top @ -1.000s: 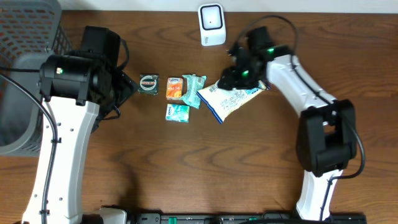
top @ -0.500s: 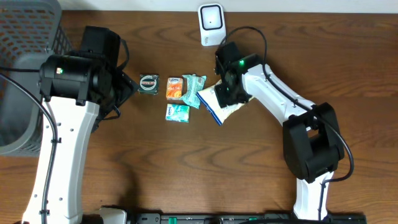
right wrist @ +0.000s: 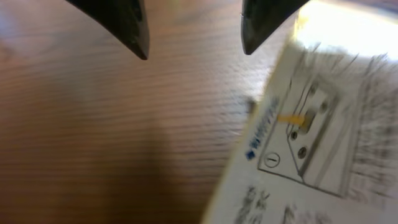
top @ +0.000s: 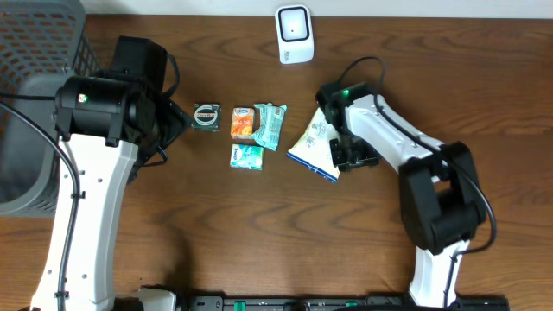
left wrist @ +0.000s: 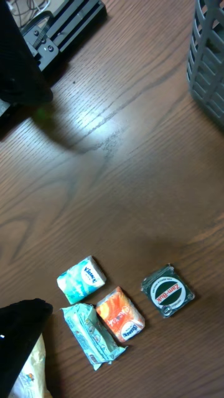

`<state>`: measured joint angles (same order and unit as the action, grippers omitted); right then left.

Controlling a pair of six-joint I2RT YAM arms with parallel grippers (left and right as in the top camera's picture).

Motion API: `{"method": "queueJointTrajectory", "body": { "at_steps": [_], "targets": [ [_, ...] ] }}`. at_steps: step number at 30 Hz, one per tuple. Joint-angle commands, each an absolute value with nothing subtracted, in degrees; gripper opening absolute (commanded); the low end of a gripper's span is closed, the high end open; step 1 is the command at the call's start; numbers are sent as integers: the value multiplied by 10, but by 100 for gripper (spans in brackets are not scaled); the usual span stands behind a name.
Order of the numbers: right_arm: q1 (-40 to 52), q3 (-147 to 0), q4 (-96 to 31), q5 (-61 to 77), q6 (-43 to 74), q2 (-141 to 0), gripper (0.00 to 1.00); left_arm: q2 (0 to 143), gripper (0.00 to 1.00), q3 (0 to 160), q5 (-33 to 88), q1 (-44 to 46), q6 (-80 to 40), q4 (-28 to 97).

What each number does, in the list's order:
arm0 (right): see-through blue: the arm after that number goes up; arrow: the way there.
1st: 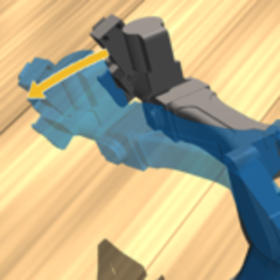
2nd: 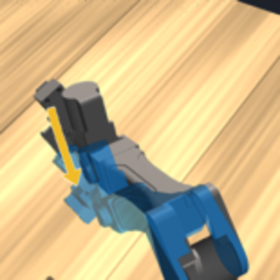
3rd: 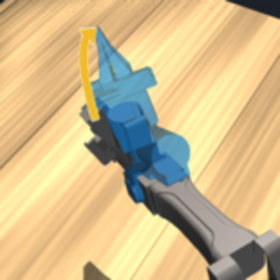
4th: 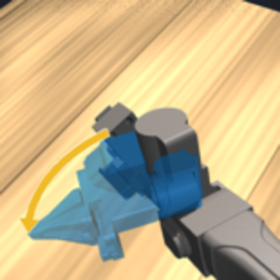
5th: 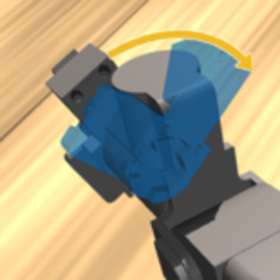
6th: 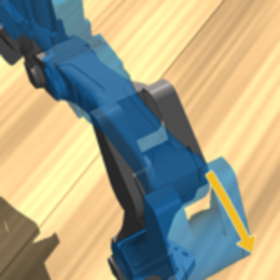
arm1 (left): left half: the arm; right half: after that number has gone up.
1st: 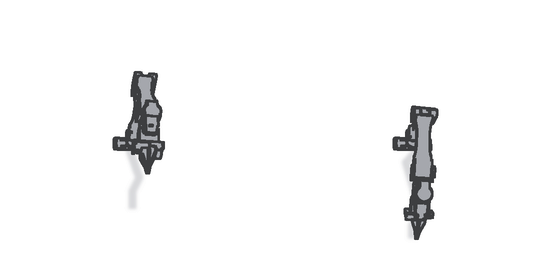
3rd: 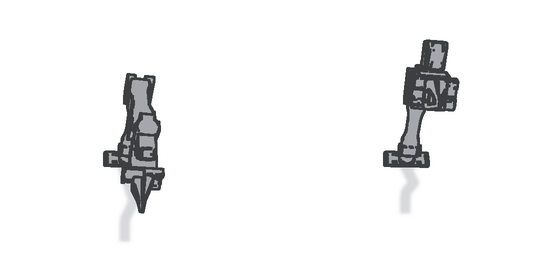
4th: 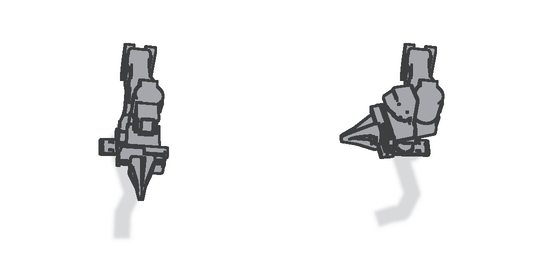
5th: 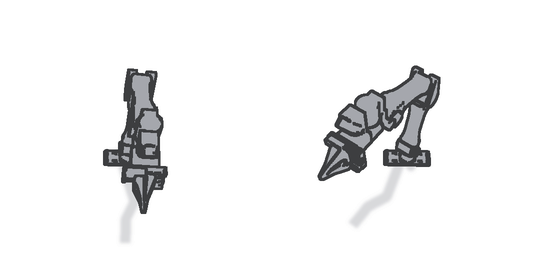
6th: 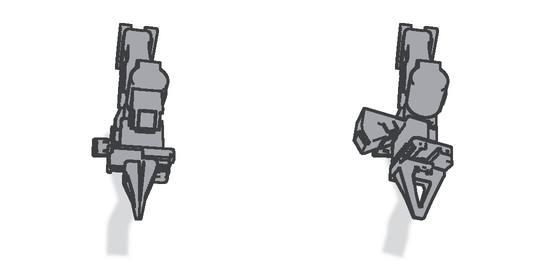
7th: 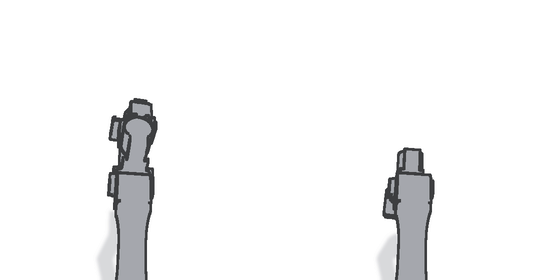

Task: Scan the item barcode
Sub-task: 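Rotate the yellow-white snack bag upright with the right gripper, then set the snack bag down and raise the right gripper away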

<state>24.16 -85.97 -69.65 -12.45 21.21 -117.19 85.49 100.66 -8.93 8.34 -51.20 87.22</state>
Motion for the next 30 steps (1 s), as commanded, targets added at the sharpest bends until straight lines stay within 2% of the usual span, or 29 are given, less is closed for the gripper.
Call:
{"method": "queueJointTrajectory", "body": {
  "at_steps": [1,2,4,7,10,12,14,17,24,30],
  "targets": [
    [241,-886,-689,-144,226,-1097,51,856,98,1006,-93,81,-515,876],
    [242,-886,-676,-138,226,-1078,59,856,98,1006,-93,81,-515,876],
    [242,-886,-643,-113,218,-1055,61,856,98,1006,-93,81,-515,876],
    [241,-886,-560,-32,183,-1038,51,856,98,1006,-93,81,-515,876],
    [243,-885,-484,36,166,-1044,36,856,98,1006,-93,81,-515,876],
    [244,-885,-455,43,167,-1056,32,856,98,1006,-93,81,-515,876],
    [249,-885,-433,57,167,-1074,35,856,98,1006,-93,81,-515,876],
    [257,-885,-422,57,166,-1110,46,856,98,1006,-93,81,-515,876],
    [258,-885,-468,48,167,-1189,45,856,98,1006,-93,81,-515,876],
    [259,-887,-520,48,166,-1182,48,856,98,1006,-93,81,-515,876]
  ]
}}
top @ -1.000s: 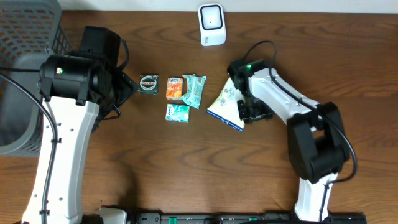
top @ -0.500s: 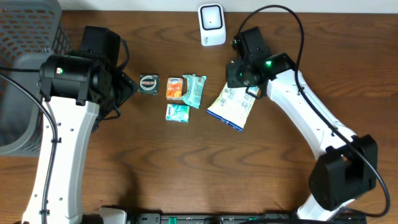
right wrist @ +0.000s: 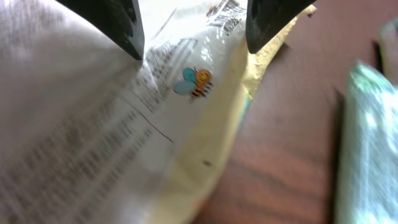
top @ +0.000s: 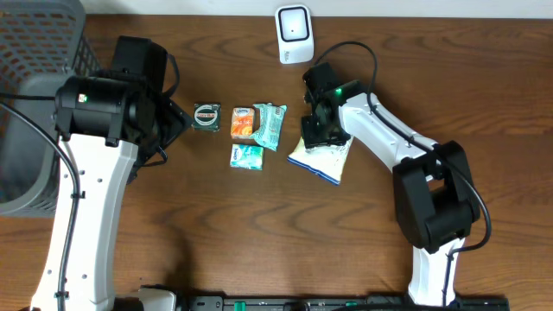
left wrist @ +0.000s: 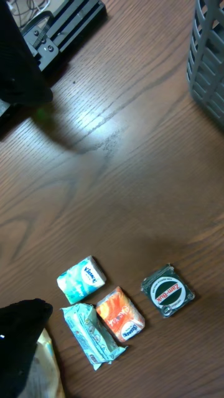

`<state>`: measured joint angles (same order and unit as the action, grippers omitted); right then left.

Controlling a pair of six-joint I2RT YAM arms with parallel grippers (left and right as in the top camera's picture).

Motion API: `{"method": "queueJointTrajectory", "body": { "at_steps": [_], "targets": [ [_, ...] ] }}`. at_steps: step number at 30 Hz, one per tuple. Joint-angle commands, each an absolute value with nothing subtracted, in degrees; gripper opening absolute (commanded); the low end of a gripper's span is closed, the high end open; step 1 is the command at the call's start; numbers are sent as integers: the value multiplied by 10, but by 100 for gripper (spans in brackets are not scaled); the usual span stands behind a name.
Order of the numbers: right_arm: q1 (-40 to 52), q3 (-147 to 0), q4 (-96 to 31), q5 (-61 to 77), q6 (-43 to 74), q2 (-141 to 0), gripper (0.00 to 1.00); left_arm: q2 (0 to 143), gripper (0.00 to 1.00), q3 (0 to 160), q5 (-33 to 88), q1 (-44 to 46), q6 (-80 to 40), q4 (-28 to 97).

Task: Scan the item barcode
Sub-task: 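Set the snack bag down and raise the right gripper away, then grasp the top edge of the snack bag with the right gripper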

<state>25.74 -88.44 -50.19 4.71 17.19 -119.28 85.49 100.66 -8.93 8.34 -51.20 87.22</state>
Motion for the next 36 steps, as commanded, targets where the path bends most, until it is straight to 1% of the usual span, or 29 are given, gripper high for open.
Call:
{"method": "queueJointTrajectory", "body": {
  "at_steps": [1,5,7,9,10,11,12,14,15,16,19,23,27,29,36],
  "targets": [
    [259,-888,-532,48,166,-1173,48,856,98,1006,-93,81,-515,876],
    [253,-889,-565,39,142,-1122,52,856,98,1006,-93,81,-515,876],
    [253,-889,-570,12,143,-1094,54,856,98,1006,-93,81,-515,876],
    [251,-889,-567,-17,143,-1071,62,856,98,1006,-93,81,-515,876],
    [248,-889,-562,-32,143,-1062,72,856,98,1006,-93,81,-515,876],
    [244,-889,-555,-41,143,-1057,81,856,98,1006,-93,81,-515,876],
    [238,-889,-547,-44,140,-1054,86,856,98,1006,-93,81,-515,876],
    [220,-888,-533,-40,136,-1056,94,856,98,1006,-93,81,-515,876],
    [210,-888,-529,-39,136,-1060,95,856,98,1006,-93,81,-515,876],
    [185,-888,-522,-27,135,-1069,98,856,98,1006,-93,81,-515,876],
    [148,-888,-509,34,112,-1089,99,856,98,1006,-93,81,-515,876],
    [92,-888,-486,173,91,-1140,99,856,98,1006,-93,81,-515,876],
    [70,-888,-473,278,77,-1187,99,856,98,1006,-93,81,-515,876],
    [69,-888,-469,302,74,-1205,99,856,98,1006,-93,81,-515,876],
    [90,-888,-471,303,81,-1261,99,856,98,1006,-93,81,-515,876]
  ]
}}
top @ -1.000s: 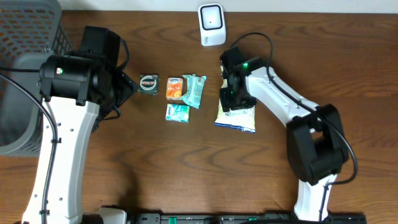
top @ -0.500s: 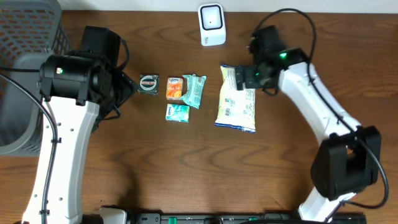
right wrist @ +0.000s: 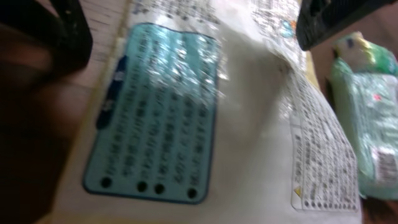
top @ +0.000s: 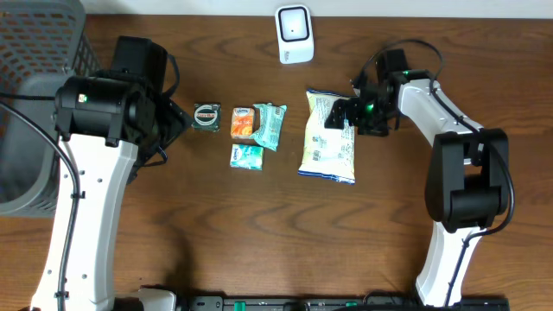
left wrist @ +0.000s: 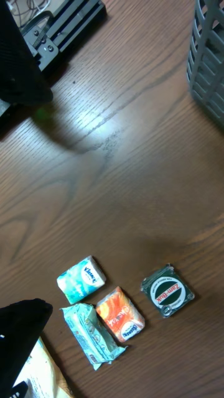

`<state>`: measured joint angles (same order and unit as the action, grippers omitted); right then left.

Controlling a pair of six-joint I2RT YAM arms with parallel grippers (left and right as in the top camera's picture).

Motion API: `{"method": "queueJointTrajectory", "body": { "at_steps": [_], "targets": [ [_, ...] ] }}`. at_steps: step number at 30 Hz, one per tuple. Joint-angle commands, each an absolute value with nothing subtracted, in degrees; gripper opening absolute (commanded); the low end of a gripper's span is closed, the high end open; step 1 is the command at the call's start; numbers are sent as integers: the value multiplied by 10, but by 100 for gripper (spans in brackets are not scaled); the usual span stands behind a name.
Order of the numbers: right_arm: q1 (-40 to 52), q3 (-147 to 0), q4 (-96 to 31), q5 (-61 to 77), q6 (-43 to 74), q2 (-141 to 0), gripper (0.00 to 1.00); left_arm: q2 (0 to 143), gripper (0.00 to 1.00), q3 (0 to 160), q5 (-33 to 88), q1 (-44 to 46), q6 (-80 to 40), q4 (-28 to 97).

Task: Scan the item barcode
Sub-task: 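Grasp the top edge of the snack bag with the right gripper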

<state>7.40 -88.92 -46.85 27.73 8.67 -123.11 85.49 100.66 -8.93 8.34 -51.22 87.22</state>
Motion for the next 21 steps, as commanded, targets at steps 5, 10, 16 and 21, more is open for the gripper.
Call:
{"method": "queueJointTrajectory", "body": {
  "at_steps": [5,10,16,21],
  "targets": [
    [122,-888,-464,273,92,-1298,99,856,98,1006,-93,81,-515,876],
    [149,-888,-447,252,107,-1348,37,856,98,1006,-93,81,-515,876],
    [147,-889,-455,308,107,-1333,1,856,98,1006,-93,81,-515,876],
    [123,-889,-456,373,107,-1265,1,856,98,1006,-93,81,-515,876]
  ]
}}
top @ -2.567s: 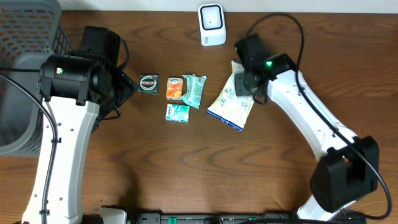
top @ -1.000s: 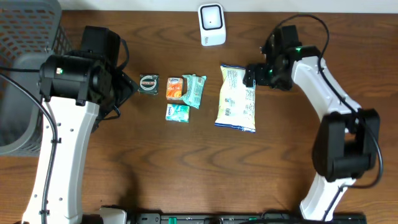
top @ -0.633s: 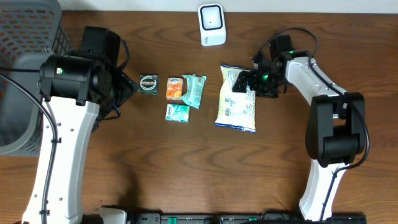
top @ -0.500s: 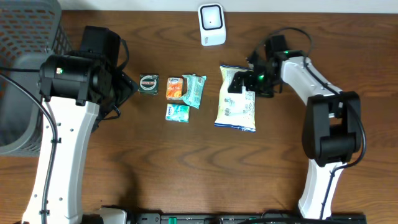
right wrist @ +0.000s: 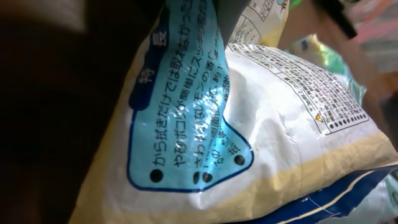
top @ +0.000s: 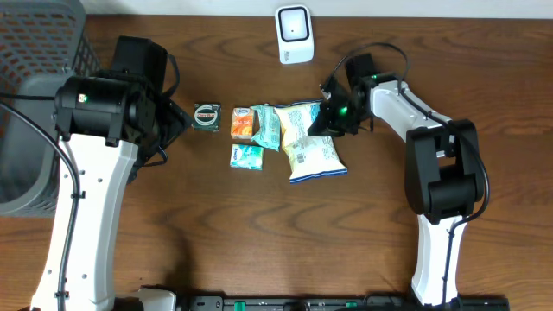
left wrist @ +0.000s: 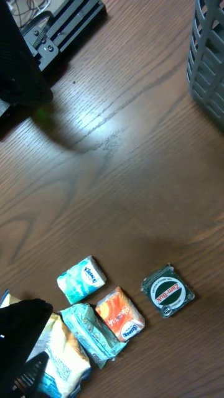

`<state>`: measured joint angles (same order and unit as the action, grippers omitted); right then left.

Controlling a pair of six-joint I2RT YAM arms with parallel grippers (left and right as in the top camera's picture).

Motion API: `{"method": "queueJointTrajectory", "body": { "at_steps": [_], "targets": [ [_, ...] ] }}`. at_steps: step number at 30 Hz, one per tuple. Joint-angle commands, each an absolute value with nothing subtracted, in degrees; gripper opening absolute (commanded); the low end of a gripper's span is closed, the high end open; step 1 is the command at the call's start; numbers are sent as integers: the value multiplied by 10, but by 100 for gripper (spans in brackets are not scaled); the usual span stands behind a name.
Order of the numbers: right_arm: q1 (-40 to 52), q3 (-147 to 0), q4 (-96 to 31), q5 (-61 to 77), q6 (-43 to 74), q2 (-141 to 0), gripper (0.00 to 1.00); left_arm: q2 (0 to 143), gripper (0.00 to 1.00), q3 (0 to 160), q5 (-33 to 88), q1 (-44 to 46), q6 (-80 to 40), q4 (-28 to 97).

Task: Scan the item barcode
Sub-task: 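Grasp the top edge of the snack bag with the right gripper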

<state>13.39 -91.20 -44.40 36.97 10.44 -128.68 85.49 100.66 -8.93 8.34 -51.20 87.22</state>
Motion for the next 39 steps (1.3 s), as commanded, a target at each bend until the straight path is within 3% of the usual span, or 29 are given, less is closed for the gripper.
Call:
{"method": "queueJointTrajectory", "body": {
  "at_steps": [1,9,18,24,26,28,39],
  "targets": [
    [118,-889,-456,379,107,-1248,1,856,98,1006,-93,81,-515,876],
    [88,-889,-477,251,107,-1125,1,856,98,1006,-93,81,-515,876],
    [114,-886,-519,181,100,-1153,2,856,98,1006,-93,81,-515,876],
    [138,-883,-523,181,100,-1202,44,856,98,1006,-93,81,-515,876],
    [140,-883,-520,181,100,-1205,81,856,98,1006,-93,81,-515,876],
    [139,-883,-518,181,100,-1205,98,856,98,1006,-93,81,-515,876],
    [140,-882,-521,184,85,-1220,99,856,98,1006,-93,81,-515,876]
  ]
}}
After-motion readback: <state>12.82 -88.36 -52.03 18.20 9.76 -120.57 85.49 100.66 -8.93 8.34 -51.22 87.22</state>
